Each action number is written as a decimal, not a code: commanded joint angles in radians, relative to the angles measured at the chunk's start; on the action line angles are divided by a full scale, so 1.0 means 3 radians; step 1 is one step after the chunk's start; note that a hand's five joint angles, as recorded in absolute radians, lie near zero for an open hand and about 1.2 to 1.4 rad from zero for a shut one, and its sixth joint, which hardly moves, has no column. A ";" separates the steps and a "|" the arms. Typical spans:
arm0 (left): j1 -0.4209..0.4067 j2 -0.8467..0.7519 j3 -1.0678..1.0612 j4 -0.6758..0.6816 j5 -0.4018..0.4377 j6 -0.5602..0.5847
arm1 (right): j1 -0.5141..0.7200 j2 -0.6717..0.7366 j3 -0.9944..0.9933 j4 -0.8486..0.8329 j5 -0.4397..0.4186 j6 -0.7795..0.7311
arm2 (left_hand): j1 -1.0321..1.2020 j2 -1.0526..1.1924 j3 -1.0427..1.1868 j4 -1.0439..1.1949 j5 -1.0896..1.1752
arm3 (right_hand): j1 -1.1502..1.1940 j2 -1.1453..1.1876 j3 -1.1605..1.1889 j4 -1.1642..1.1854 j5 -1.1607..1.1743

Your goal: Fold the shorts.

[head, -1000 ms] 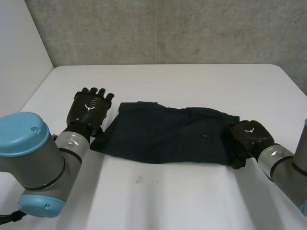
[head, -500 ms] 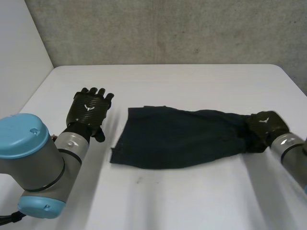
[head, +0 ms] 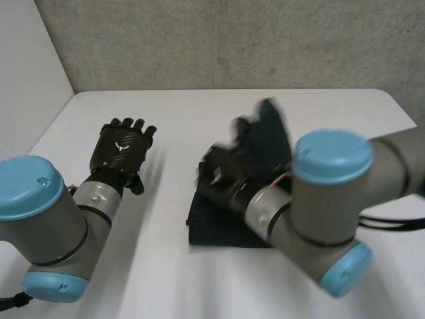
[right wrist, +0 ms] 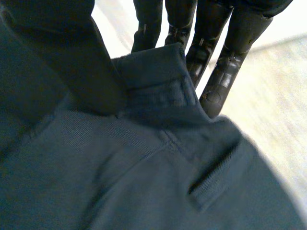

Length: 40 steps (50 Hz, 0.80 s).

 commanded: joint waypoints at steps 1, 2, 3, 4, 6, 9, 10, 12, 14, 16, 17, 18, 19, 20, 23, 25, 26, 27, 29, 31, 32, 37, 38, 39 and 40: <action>0.0003 0.0060 0.0040 0.0000 -0.0001 -0.0003 | 0.0043 -0.0017 0.0237 0.0007 -0.0450 0.0203 | -0.0055 -0.0090 -0.0125 -0.0098 -0.0158 | -0.2347 -0.2931 -0.2964 -0.2963 -0.2793; 0.0003 0.0066 0.0060 0.0000 -0.0001 -0.0003 | 0.0028 -0.0033 0.0237 0.0007 -0.0440 0.0285 | -0.0055 -0.0090 -0.0125 -0.0098 -0.0158 | -0.2399 -0.2984 -0.3017 -0.3016 -0.2846; 0.0003 0.0071 0.0076 -0.0005 -0.0001 0.0002 | 0.0008 -0.0058 0.0237 0.0007 -0.0434 0.0382 | -0.0055 -0.0090 -0.0125 -0.0098 -0.0158 | -0.2399 -0.2984 -0.3017 -0.3016 -0.2846; 0.0003 0.0081 0.0091 0.0000 0.0005 0.0002 | -0.0033 -0.0094 0.0237 0.0007 -0.0434 0.0499 | -0.0055 -0.0090 -0.0125 -0.0098 -0.0158 | -0.2399 -0.2984 -0.3017 -0.3016 -0.2846; -0.0002 0.0091 0.0198 0.0000 -0.0001 -0.0008 | -0.0222 -0.0257 0.0232 0.0002 -0.0434 0.0999 | -0.0055 -0.0090 -0.0125 -0.0098 -0.0158 | -0.2399 -0.2984 -0.3017 -0.3016 -0.2846; -0.0022 0.0086 0.0423 -0.0035 -0.0016 -0.0120 | -0.0442 -0.0548 0.0166 -0.0009 -0.0419 0.1856 | -0.0055 -0.0090 -0.0125 -0.0098 -0.0158 | -0.2399 -0.2984 -0.3017 -0.3016 -0.2846; -0.0033 0.0081 0.0484 -0.0041 -0.0016 -0.0176 | -0.0483 -0.0605 0.0150 -0.0019 -0.0409 0.2088 | -0.0055 -0.0090 -0.0125 -0.0098 -0.0158 | -0.2399 -0.2984 -0.3017 -0.3016 -0.2846; -0.0068 0.0066 0.0607 -0.0061 -0.0016 -0.0334 | -0.0570 -0.0682 0.0094 -0.0009 -0.0363 0.2503 | -0.0055 -0.0090 -0.0125 -0.0098 -0.0158 | -0.2399 -0.2984 -0.3017 -0.3016 -0.2846; -0.0150 0.0045 0.0807 -0.0122 -0.0006 -0.0610 | -0.0723 -0.0703 -0.0013 0.0017 -0.0235 0.3071 | -0.0052 -0.0087 -0.0122 -0.0096 -0.0156 | -0.2399 -0.2984 -0.3017 -0.3016 -0.2846; -0.0221 0.0005 0.0955 -0.0209 -0.0001 -0.0794 | -0.0831 -0.0693 -0.0065 0.0068 -0.0138 0.3367 | -0.0033 -0.0068 -0.0103 -0.0076 -0.0136 | -0.2399 -0.2984 -0.3017 -0.3016 -0.2846; -0.0298 -0.0097 0.1107 -0.0311 0.0005 -0.0942 | -0.0897 -0.0652 -0.0121 0.0144 -0.0062 0.3561 | -0.0023 -0.0058 -0.0093 -0.0066 -0.0126 | -0.2399 -0.2984 -0.3017 -0.3016 -0.2846; -0.0339 -0.0164 0.1195 -0.0378 0.0005 -0.1004 | -0.0928 -0.0611 -0.0141 0.0195 -0.0046 0.3614 | -0.0023 -0.0058 -0.0093 -0.0066 -0.0126 | -0.2399 -0.2984 -0.3017 -0.3016 -0.2846; -0.0390 -0.0266 0.1297 -0.0454 0.0005 -0.1071 | -0.0964 -0.0545 -0.0167 0.0262 -0.0025 0.3629 | -0.0023 -0.0058 -0.0093 -0.0066 -0.0126 | -0.2399 -0.2984 -0.3017 -0.3016 -0.2846; -0.0421 -0.0333 0.1374 -0.0511 0.0005 -0.1097 | -0.0974 -0.0483 -0.0197 0.0308 -0.0020 0.3625 | -0.0023 -0.0058 -0.0093 -0.0066 -0.0126 | -0.2399 -0.2984 -0.3017 -0.3016 -0.2846; -0.0641 -0.0721 0.1778 -0.0817 0.0005 -0.1153 | -0.1000 -0.0238 -0.0366 0.0513 0.0015 0.3563 | 0.0016 -0.0018 -0.0054 -0.0027 -0.0087 | -0.2399 -0.2984 -0.3017 -0.3016 -0.2846; -0.0758 -0.1006 0.2033 -0.1026 0.0005 -0.1158 | -0.1025 -0.0060 -0.0453 0.0630 0.0001 0.3522 | 0.0026 -0.0009 -0.0044 -0.0017 -0.0077 | -0.2399 -0.2984 -0.3017 -0.3016 -0.2846; -0.0784 -0.1145 0.2151 -0.1124 0.0005 -0.1158 | -0.1036 0.0002 -0.0474 0.0651 -0.0005 0.3527 | 0.0036 0.0001 -0.0034 -0.0007 -0.0068 | -0.2399 -0.2984 -0.3017 -0.3016 -0.2846; -0.0794 -0.1212 0.2208 -0.1175 -0.0001 -0.1163 | -0.1046 0.0059 -0.0494 0.0671 -0.0005 0.3532 | 0.0036 0.0001 -0.0034 -0.0007 -0.0067 | -0.2399 -0.2984 -0.3017 -0.3016 -0.2846; -0.0810 -0.1473 0.2402 -0.1385 -0.0011 -0.1179 | -0.1056 0.0202 -0.0530 0.0707 -0.0005 0.3512 | 0.0045 0.0011 -0.0025 0.0002 -0.0058 | -0.2399 -0.2984 -0.3017 -0.3016 -0.2846; -0.0815 -0.1616 0.2499 -0.1528 -0.0016 -0.1179 | -0.1046 0.0274 -0.0530 0.0702 -0.0015 0.3502 | 0.0055 0.0021 -0.0015 0.0012 -0.0048 | -0.2399 -0.2984 -0.3017 -0.3016 -0.2846; -0.0815 -0.1733 0.2560 -0.1645 -0.0021 -0.1174 | -0.1041 0.0345 -0.0535 0.0702 0.0010 0.3497 | 0.0065 0.0030 -0.0005 0.0022 -0.0038 | -0.2399 -0.2984 -0.3017 -0.3016 -0.2846; -0.0805 -0.1964 0.2612 -0.1866 -0.0047 -0.1138 | -0.1046 0.0478 -0.0530 0.0707 0.0016 0.3446 | 0.0114 0.0079 0.0044 0.0071 0.0011 | -0.2399 -0.2984 -0.3017 -0.3016 -0.2846; -0.0805 -0.1990 0.2617 -0.1887 -0.0052 -0.1143 | -0.1046 0.0499 -0.0530 0.0707 0.0016 0.3420 | 0.0133 0.0099 0.0063 0.0090 0.0030 | -0.2399 -0.2984 -0.3017 -0.3016 -0.2846; -0.0805 -0.2010 0.2612 -0.1917 -0.0087 -0.1138 | -0.1046 0.0534 -0.0525 0.0697 0.0021 0.3349 | 0.0163 0.0128 0.0093 0.0120 0.0060 | -0.2399 -0.2984 -0.3017 -0.3016 -0.2846; -0.0800 -0.2015 0.2607 -0.1933 -0.0118 -0.1138 | -0.1046 0.0550 -0.0520 0.0697 0.0021 0.3308 | 0.0163 0.0128 0.0093 0.0120 0.0060 | -0.2399 -0.2984 -0.3017 -0.3016 -0.2846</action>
